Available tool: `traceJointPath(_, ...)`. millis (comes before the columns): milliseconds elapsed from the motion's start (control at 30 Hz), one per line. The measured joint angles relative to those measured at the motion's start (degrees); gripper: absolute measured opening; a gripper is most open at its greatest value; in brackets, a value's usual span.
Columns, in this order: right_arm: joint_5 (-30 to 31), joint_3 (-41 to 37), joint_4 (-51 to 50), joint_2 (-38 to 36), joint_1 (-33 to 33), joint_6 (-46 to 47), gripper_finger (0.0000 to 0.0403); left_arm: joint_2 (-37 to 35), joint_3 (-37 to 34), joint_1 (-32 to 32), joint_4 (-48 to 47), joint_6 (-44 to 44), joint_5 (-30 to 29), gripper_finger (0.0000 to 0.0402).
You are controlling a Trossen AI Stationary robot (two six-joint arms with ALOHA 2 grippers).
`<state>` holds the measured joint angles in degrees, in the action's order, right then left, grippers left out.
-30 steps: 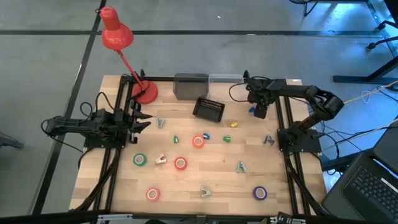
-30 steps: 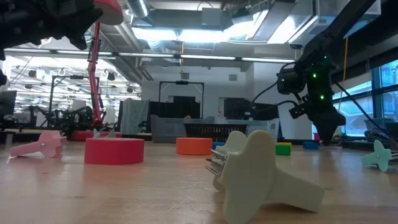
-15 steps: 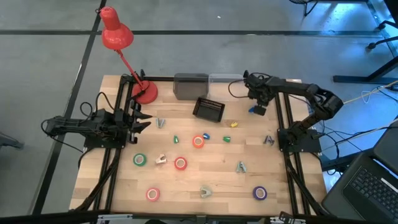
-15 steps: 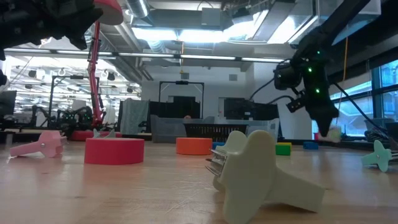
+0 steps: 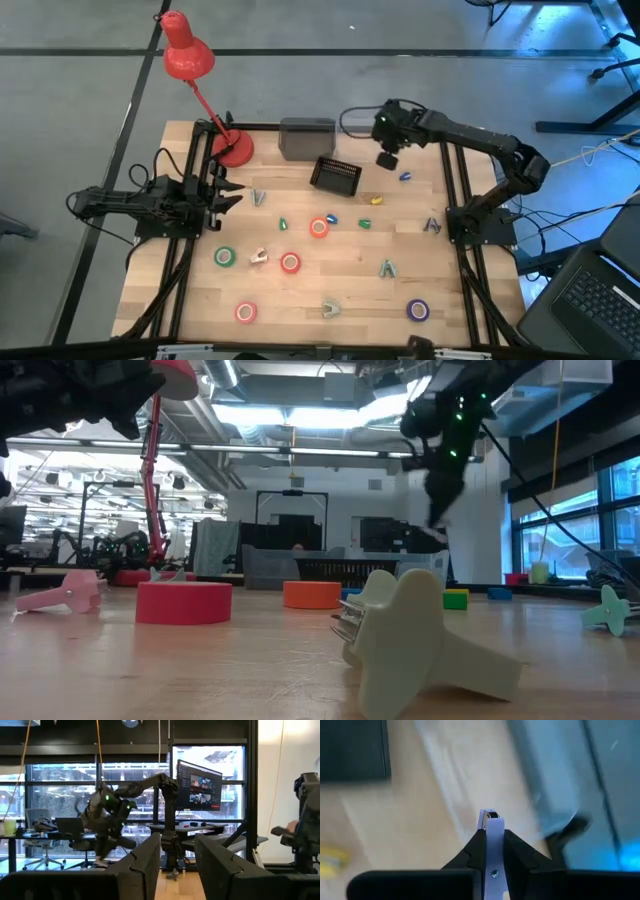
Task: Pick and place Stapler, Stapler remover, tape
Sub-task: Put the purple staple remover into the transparent bin
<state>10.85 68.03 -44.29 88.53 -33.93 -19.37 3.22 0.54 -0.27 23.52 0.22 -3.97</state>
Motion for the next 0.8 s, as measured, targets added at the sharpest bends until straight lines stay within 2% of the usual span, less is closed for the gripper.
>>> traceJointPath(200, -2.90, 5.40, 6.90, 5.32, 0.61, -2.17, 0.0036, -0.02, 0.00, 0.00, 0.67, 0.90, -0.99, 0.0114)
traceJointPath(600, -3.31, 20.20, 7.11, 28.66, -1.09, -6.25, 0.0036, -0.02, 0.00, 0.01, 0.39, 1.16, -1.01, 0.0114)
traceJointPath(733, -3.15, 22.57, 6.80, 31.87, -1.80, -5.95, 0.0036, -0.02, 0.00, 0.00, -0.13, 1.14, -1.01, 0.0114)
traceJointPath(800, -3.26, 22.86, 6.86, 32.28, -1.82, -5.26, 0.0051, -0.02, 0.00, 0.00, -0.17, 1.14, -1.01, 0.0114)
